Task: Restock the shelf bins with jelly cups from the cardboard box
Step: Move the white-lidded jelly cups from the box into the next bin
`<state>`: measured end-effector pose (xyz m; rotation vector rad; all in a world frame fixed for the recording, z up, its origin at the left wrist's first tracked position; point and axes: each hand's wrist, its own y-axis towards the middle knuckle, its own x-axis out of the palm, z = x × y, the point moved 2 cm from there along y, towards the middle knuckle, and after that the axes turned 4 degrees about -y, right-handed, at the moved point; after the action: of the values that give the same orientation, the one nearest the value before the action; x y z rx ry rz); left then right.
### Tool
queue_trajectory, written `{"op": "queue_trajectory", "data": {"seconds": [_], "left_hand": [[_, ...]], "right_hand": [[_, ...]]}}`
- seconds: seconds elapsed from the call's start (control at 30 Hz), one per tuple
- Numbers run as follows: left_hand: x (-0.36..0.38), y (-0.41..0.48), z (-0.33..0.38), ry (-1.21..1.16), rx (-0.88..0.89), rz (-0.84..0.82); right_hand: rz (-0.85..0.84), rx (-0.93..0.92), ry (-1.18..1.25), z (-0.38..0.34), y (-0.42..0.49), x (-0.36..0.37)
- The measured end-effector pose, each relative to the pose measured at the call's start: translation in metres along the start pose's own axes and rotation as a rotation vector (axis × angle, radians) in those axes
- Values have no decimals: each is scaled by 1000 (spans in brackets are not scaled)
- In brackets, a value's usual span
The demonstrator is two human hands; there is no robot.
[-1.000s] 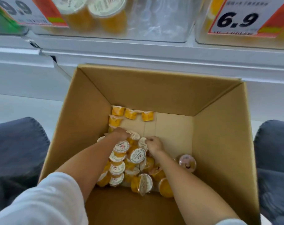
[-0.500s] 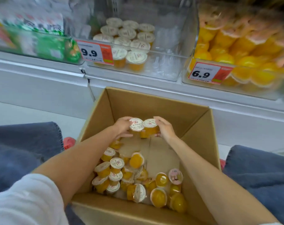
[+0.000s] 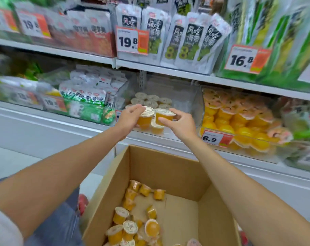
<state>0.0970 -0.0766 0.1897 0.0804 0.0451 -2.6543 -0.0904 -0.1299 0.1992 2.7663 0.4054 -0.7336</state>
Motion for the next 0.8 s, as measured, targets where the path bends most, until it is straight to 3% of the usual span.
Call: {"op": "queue_trajectory", "data": {"seconds": [0.1,0.3,0.53,0.6,0.73,0.8], "left_hand": [[-1,28,17,68,73,9],[7,119,4,460,178,66],[18,219,-21,623,116,110],[17,230,-23,782,156,131],[21,229,-25,1327,139,113],[22,222,-27,1408,129,122]], "right_hand": [[69,-10,-23,-12,32,2],[83,25,-134,4,120,32],[97,63,-271,27,207,83],[93,60,-264,37,215,88],[95,24,-349,45,216,85],[89,-16,-421,44,214,83]]}}
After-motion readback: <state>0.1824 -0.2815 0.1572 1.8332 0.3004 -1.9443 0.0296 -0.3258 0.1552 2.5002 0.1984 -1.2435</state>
